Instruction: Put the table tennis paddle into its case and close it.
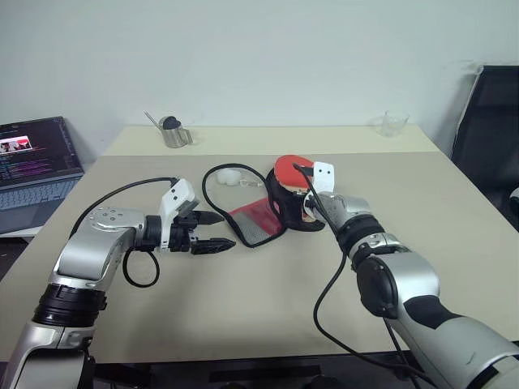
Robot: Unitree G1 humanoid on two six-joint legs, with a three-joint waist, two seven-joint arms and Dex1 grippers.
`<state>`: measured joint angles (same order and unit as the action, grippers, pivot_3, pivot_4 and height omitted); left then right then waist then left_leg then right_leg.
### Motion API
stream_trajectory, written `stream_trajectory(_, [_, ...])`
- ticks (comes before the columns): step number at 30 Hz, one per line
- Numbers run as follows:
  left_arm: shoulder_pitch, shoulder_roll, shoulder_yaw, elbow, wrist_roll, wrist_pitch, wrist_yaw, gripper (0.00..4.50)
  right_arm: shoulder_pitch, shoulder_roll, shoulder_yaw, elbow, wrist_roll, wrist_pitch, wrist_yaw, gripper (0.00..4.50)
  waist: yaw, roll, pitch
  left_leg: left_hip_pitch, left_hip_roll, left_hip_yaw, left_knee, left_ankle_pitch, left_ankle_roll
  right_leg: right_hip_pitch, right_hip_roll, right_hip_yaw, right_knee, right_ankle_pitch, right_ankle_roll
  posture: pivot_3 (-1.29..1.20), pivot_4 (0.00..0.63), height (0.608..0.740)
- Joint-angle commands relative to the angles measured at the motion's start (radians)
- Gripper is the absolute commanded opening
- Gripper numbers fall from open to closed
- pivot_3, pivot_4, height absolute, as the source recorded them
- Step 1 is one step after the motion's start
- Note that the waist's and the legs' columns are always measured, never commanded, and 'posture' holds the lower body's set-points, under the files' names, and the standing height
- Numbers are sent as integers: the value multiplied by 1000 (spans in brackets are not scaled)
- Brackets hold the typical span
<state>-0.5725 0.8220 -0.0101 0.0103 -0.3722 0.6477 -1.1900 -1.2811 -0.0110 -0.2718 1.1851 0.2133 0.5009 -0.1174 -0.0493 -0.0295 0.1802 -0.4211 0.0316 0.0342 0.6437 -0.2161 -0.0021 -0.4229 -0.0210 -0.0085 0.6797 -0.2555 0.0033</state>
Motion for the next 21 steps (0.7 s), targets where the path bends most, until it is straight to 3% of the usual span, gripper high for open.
stream_trajectory(1, [-6,13,17,-31,-18,-2,0,4143,-9,7,5,-19,-7,-33,-3,1091,0,0,0,0,0,0,0,0,0,0,0,0,0,0,0,0,150,740])
stream_trajectory(9, [-12,10,9,-26,-17,-5,2,4143,5,15,9,-12,-10,-26,8,1091,0,0,0,0,0,0,0,0,0,0,0,0,0,0,0,0,150,740])
stream_trajectory(18, [-15,9,8,-26,-16,-5,3,4143,8,17,5,-11,-8,-26,14,4190,0,0,0,0,0,0,0,0,0,0,0,0,0,0,0,0,150,740])
stream_trajectory(19, [-15,8,7,-26,-16,-6,3,4143,8,19,5,-14,-6,-24,19,4462,0,0,0,0,0,0,0,0,0,0,0,0,0,0,0,0,150,740])
stream_trajectory(21, [-16,7,7,-24,-16,-7,4,4143,7,21,7,-23,-4,-18,32,4462,0,0,0,0,0,0,0,0,0,0,0,0,0,0,0,0,150,740])
